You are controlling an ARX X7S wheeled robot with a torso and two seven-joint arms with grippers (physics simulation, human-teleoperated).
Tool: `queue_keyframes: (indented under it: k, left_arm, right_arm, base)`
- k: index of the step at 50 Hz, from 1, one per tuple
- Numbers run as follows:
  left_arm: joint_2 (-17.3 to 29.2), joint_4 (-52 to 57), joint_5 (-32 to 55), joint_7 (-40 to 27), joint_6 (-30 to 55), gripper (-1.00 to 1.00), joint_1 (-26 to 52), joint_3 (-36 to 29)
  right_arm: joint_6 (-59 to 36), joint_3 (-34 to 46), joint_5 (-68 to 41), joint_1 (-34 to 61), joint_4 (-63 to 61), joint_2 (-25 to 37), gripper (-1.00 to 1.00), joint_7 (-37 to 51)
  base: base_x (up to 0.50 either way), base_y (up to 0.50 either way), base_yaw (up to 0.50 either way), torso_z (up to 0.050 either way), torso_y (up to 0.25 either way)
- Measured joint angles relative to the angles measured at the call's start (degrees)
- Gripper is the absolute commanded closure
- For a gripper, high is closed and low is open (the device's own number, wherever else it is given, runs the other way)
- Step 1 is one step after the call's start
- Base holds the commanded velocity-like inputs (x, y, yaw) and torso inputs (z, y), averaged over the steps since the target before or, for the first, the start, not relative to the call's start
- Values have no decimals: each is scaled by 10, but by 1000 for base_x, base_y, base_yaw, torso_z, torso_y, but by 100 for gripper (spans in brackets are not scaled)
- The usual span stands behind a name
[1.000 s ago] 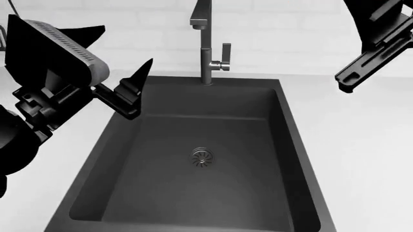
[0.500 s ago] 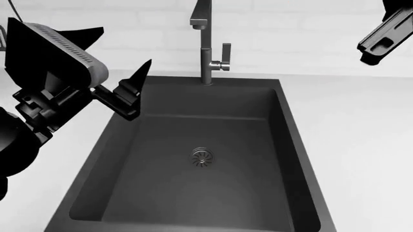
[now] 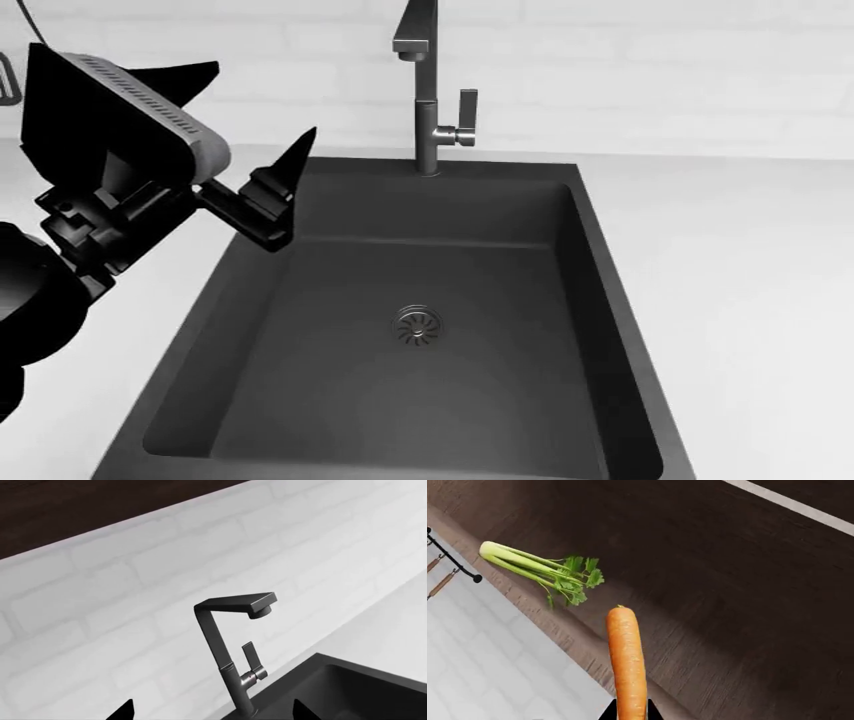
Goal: Pick the celery, carrot from the counter and place them in the cabinet. Then close the cabinet.
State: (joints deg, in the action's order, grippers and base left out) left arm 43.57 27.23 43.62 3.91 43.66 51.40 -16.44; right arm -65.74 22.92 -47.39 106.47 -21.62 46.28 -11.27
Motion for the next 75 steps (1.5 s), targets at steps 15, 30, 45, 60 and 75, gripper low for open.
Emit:
queue_keyframes:
  k: [15,30,45,60,75]
  left_arm:
    - [1,-3,-2,1,-3,-100,-1,-2]
    - [2,-5,-3,0,-4,-100,-3,-4]
    - [3,-7,-6,-1,-10,-100,-11,-5]
    - [2,-13,-11,0,-16,-100,-15,-10]
    - [4,-16,-13,1,-22,-100,-21,-10]
  right_arm:
    - [19,7,55,63,107,-47,100,22]
    - [5,22,79,123,245,-98,100,19]
    - [10,17,93,182,402,-152,100,4]
    - [0,33,112,235,554,-194,100,-23]
    - [-9,56,142,267,632,-218,-100,-54]
  base:
    - [0,0,0,0,0]
    - [0,0,0,0,0]
    - [0,0,0,0,0]
    - [0,0,0,0,0]
    - [0,0,0,0,0]
